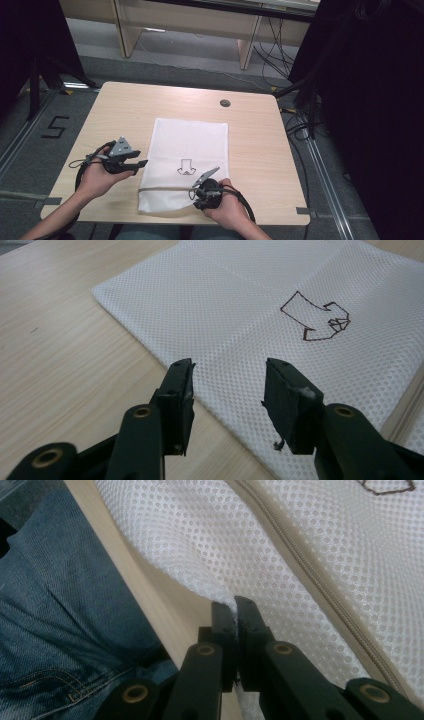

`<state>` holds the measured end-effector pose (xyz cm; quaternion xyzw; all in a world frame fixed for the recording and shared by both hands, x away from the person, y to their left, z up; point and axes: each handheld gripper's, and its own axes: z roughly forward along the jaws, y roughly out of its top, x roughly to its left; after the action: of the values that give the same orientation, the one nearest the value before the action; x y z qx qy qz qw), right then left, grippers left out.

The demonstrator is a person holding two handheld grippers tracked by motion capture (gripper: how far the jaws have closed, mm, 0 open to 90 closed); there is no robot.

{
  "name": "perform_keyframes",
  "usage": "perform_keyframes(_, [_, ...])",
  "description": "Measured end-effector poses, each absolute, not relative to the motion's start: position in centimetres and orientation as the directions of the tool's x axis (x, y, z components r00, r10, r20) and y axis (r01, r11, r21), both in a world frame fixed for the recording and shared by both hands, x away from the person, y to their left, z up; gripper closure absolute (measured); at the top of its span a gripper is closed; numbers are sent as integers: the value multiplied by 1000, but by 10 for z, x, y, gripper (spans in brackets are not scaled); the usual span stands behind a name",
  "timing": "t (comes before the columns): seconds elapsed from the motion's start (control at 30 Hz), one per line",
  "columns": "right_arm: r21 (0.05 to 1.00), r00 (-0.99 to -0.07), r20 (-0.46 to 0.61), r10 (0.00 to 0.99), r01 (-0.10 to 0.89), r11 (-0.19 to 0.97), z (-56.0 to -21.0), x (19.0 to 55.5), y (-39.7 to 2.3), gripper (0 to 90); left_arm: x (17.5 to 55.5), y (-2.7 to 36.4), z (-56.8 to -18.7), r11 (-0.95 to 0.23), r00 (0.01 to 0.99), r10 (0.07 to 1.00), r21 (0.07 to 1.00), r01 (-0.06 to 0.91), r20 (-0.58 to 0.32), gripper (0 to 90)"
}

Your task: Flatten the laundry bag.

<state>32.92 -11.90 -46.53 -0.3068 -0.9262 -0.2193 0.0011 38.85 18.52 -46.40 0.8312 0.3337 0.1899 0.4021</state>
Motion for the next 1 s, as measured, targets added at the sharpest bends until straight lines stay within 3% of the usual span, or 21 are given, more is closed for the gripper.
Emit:
perform_keyframes(0.3, [378,-823,172,541,563,736,-469,323,-110,871,386,177,-466,-476,724,688,787,393,55,504])
perform_keyframes(0.6, [431,-790,225,570,606,669,-440,318,-119,685,385,169,-463,-503,750,658,780,373,66,515])
perform_keyframes(1.0, [497,-741,206,639,642,584,-412,332,-156,676,381,142,-464,-552,806,590,756,351,56,592])
